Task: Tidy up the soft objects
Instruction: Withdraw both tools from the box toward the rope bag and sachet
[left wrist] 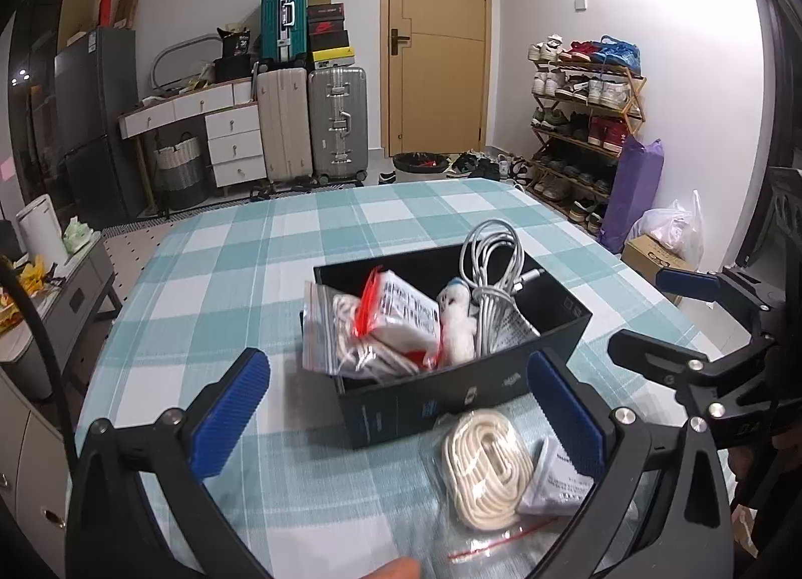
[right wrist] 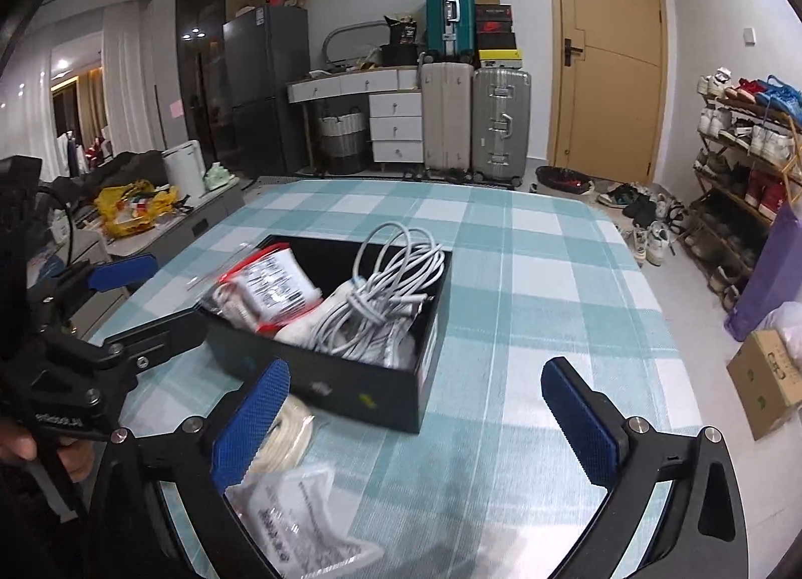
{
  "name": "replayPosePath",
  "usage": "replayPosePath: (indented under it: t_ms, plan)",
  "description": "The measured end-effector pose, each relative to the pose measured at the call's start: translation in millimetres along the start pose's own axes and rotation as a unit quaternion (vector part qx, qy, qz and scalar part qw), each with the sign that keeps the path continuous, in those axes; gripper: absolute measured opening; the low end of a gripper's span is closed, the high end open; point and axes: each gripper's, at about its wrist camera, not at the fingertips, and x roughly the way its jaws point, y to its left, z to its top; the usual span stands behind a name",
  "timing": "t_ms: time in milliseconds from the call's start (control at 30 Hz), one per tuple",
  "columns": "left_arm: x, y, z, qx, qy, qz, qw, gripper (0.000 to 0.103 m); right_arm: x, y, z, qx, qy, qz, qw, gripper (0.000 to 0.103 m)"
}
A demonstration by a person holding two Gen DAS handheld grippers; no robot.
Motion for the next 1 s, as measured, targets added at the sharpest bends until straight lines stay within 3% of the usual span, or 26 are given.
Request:
replayPosePath:
  t_ms: [500, 1000]
  plan:
    - [-2, -1, -42, 0.000, 0.023, 0.014, 0.9996, 0.103, 12, 10, -23, -0.052, 0.076, 0.052, 0.994, 0.102]
    - [3, 16, -54, -0.029, 0.041, 0.008, 0.9987, 0.103, 28, 31, -40, -0.095, 0.118, 0.081, 0.985, 0.102]
